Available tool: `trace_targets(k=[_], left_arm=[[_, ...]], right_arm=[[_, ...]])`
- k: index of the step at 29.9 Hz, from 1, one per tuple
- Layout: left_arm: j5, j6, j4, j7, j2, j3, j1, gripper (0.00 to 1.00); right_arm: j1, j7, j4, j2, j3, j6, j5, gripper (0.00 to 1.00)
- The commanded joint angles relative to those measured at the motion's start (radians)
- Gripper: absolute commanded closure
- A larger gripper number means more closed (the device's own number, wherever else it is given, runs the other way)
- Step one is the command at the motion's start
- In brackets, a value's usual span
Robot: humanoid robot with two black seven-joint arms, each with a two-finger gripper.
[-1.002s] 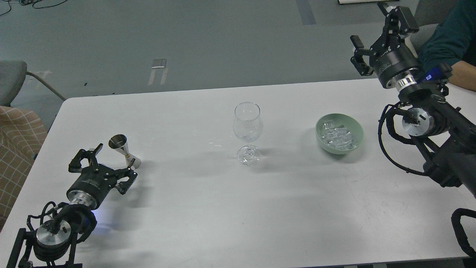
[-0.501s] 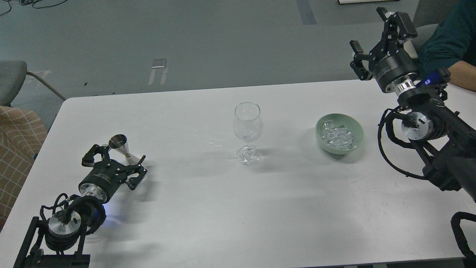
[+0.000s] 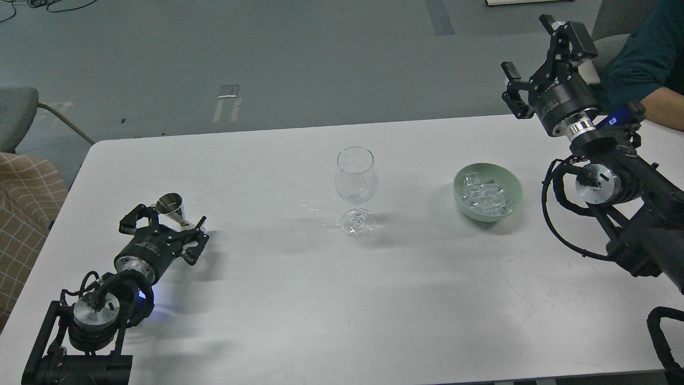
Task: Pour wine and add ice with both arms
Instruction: 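Close the left gripper around the metal jigger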
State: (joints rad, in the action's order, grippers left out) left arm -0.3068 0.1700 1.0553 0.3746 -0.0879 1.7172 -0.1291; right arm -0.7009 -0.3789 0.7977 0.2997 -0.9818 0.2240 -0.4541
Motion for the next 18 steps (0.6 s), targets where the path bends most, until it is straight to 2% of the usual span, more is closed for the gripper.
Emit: trace_targets(k=[1,7,17,18], left_arm=[[-0.002,-0.023,-0.011,-0.019,0.0,-0.001,-0.006,0.42],[-0.002,-0.038,-0.015,-0.025,-0.001,-0.001,-0.011,0.52],[0.001,-0.032,-0.015,-0.026,-0.001,0.001,-0.011,0.59],[0.002,-0.03,-0.015,-0.025,-0.001,0.001,-0.009,0.62]], right_arm=[[0.003,0.0,0.0,0.001,0.0,0.0,0.0,0.0],[0.009,0.0,0.0,-0.001,-0.002,0.0,0.0,0.0],[0.011,0.0,0.0,-0.001,-0.002,0.0,0.0,0.0],[0.011,0.0,0.0,-0.001,-0.002,0.0,0.0,0.0]])
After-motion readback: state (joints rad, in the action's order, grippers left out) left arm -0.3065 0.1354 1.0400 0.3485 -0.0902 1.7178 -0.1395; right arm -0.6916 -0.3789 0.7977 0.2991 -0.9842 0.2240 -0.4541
